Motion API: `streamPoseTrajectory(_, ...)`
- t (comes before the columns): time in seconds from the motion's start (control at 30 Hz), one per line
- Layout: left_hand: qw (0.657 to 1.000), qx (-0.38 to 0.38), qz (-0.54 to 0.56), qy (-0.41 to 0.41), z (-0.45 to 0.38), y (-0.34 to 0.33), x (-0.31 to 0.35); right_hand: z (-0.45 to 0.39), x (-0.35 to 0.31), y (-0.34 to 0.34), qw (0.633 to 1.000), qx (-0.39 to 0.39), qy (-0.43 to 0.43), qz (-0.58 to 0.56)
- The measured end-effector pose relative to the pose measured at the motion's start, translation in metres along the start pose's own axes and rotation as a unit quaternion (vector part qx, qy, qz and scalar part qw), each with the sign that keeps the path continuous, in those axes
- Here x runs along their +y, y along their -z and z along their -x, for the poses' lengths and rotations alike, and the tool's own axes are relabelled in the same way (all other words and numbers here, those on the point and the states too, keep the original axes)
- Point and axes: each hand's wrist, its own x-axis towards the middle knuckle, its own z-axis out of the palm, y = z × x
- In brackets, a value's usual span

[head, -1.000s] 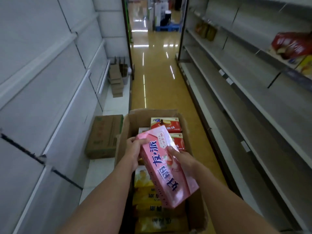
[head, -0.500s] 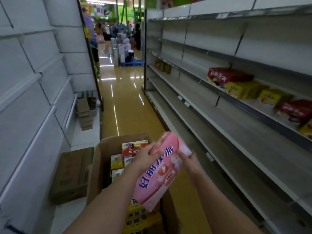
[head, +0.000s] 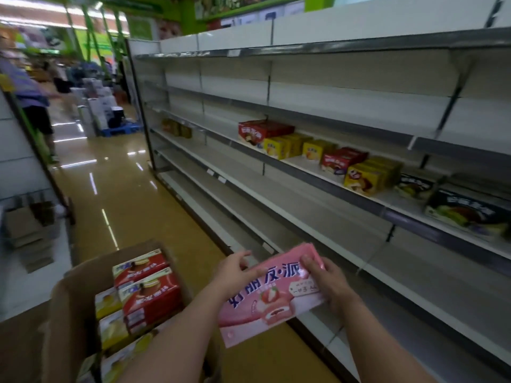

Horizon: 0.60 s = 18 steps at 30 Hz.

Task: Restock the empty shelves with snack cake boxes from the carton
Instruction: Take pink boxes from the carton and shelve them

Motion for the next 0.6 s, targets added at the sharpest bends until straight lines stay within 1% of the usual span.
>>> streamPoseTrajectory(0.03,1.0,0.016,0.009,0.006,0.001,-0.009,0.002,0.008,0.003,0.015,0.999,0.022,-0.001,-0.028)
streamPoseTrajectory(0.07,0.998,0.03,0.05,0.019,0.002,-0.018,0.006,0.017,0.006,0.031,0.997,0.045,0.0,-0.054)
streamPoseTrajectory(0.1,0.992,0.049,0.115,0.034,0.003,-0.026,0.009,0.024,0.009,0.045,0.994,0.071,0.002,-0.079)
streamPoseTrajectory(0.13,0.981,0.051,0.179,0.054,0.005,-0.034,0.012,0.031,0.011,0.056,0.99,0.101,0.004,-0.098)
streamPoseTrajectory(0.17,0.971,0.033,0.226,0.073,0.005,-0.044,0.018,0.039,0.013,0.069,0.984,0.134,0.005,-0.116)
streamPoseTrajectory(0.2,0.966,0.002,0.243,0.087,0.005,-0.055,0.021,0.046,0.015,0.079,0.978,0.161,0.006,-0.135)
streamPoseTrajectory(0.27,0.96,-0.064,0.259,0.087,-0.001,-0.08,0.029,0.062,0.017,0.096,0.966,0.197,0.017,-0.166)
streamPoseTrajectory(0.37,0.952,-0.11,0.278,0.068,-0.006,-0.106,0.049,0.083,0.022,0.119,0.955,0.246,0.033,-0.162)
streamPoseTrajectory(0.47,0.959,-0.154,0.235,0.032,-0.014,-0.13,0.067,0.107,0.026,0.139,0.944,0.296,0.055,-0.135)
streamPoseTrajectory(0.6,0.951,-0.227,0.211,-0.021,-0.012,-0.168,0.096,0.141,0.032,0.171,0.925,0.366,0.052,-0.089)
